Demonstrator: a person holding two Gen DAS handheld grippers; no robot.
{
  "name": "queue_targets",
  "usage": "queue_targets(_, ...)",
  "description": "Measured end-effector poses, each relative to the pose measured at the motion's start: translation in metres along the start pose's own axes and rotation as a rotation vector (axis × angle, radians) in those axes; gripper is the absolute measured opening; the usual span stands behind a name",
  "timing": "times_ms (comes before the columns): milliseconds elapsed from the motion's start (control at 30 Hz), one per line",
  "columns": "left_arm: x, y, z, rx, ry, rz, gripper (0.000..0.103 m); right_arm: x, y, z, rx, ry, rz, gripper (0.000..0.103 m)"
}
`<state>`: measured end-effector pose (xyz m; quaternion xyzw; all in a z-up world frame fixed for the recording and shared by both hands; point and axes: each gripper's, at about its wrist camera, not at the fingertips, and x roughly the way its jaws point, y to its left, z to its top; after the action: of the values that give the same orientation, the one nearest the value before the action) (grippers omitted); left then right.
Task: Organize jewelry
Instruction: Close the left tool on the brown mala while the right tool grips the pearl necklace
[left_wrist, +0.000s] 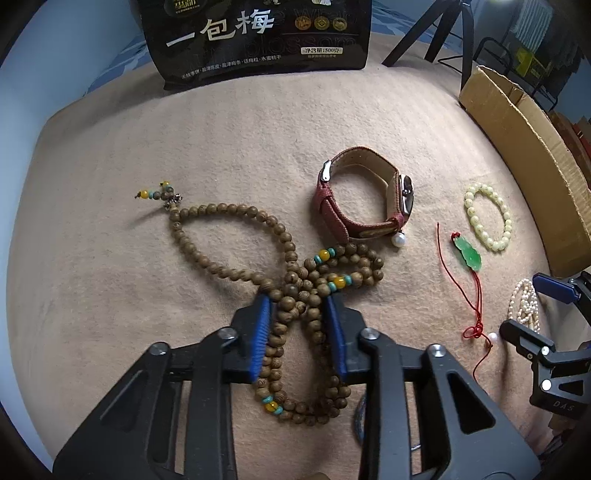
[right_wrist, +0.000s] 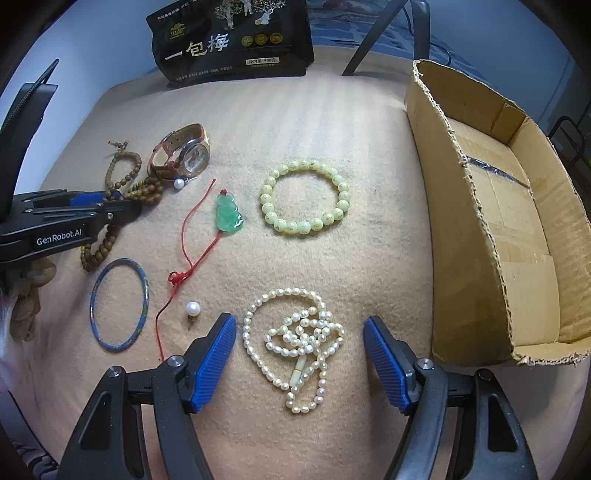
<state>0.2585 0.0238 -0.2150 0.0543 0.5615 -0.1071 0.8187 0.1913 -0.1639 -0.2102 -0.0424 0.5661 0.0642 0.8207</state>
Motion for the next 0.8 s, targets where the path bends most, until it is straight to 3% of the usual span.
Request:
queue_targets(100, -0.002, 0.005, -0.001, -0.013, -0.005, 0.0, 0.017, 0.0, 0.002, -0.001, -0.014, -0.014, -0.013, 0.062)
queue_targets(300, -0.006, 0.006, -0.006, -0.029, -0.015, -0.001, 0.015, -0.004, 0.001, -0.005, -0.028, -0.029, -0.004, 0.034)
queue_targets(367, -0.007, 0.007, -0.007, -0.035, -0.018, -0.001, 0.015, -0.006, 0.0, -0.006, -0.027, -0.028, 0.011, 0.02)
queue_targets(467, -0.012, 0.008, -0.009, -0.049, -0.025, -0.002, 0.01, -0.01, -0.002, -0.007, -0.022, -0.028, 0.03, 0.011)
queue_targets(800, -0.042, 0.019, -0.012, -0.098, -0.07, -0.019, 0.01, -0.034, -0.002, -0.006, -0.032, -0.086, 0.061, 0.004)
